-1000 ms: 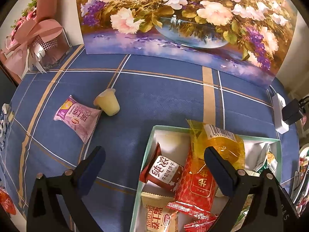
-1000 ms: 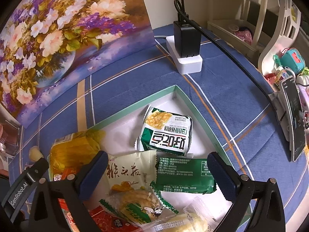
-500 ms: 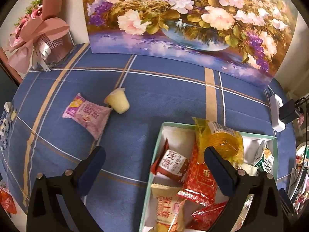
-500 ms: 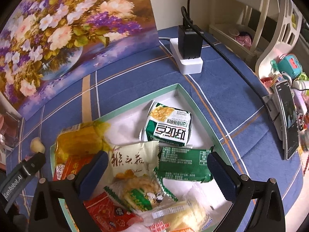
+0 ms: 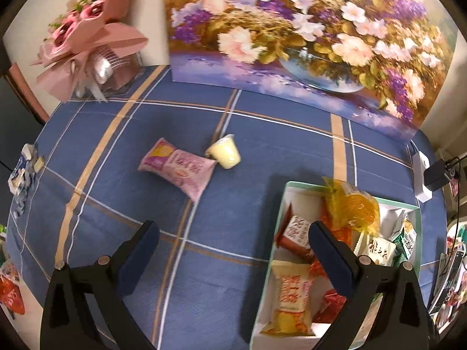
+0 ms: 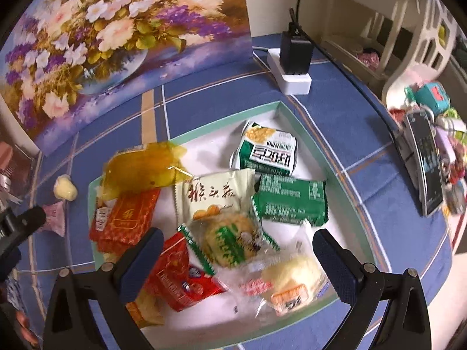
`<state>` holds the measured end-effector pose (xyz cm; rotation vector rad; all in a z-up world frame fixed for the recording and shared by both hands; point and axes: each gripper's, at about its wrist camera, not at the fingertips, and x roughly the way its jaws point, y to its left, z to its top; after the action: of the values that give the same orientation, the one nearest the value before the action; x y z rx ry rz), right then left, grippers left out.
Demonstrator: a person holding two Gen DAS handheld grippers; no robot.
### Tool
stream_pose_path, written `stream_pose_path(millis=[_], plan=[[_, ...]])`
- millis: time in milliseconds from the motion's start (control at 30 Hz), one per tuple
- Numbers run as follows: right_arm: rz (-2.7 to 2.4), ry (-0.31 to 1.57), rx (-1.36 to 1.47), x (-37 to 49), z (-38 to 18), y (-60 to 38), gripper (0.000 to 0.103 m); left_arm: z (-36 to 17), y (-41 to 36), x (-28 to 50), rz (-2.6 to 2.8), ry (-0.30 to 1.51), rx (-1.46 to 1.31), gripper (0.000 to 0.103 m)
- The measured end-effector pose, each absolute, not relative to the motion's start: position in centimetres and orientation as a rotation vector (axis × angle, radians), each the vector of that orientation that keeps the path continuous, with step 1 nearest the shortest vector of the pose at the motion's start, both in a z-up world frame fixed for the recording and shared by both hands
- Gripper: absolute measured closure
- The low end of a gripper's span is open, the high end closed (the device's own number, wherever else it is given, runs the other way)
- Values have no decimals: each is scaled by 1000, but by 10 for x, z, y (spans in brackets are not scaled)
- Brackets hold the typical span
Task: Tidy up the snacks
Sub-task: 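Move both open tools back toward the pink packet and jelly cup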
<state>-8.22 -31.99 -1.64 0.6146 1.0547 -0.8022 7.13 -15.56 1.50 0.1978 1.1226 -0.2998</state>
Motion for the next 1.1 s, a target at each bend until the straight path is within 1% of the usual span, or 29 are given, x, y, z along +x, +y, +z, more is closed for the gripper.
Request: stream_pose_path(millis=[300, 567, 833, 1100], plan=[[-761, 997, 588, -84, 0, -290, 0, 8, -110, 77, -231, 1153, 159, 1], [-730, 977, 495, -69, 13, -249, 0, 15, -73, 84, -176, 1124, 150, 1], [-647, 1009, 458, -36, 8, -209, 0, 22, -36, 98, -141, 1111, 123, 1], [-572, 1049, 414, -2, -3, -175, 0, 15, -1, 121, -77, 1139, 55, 1]])
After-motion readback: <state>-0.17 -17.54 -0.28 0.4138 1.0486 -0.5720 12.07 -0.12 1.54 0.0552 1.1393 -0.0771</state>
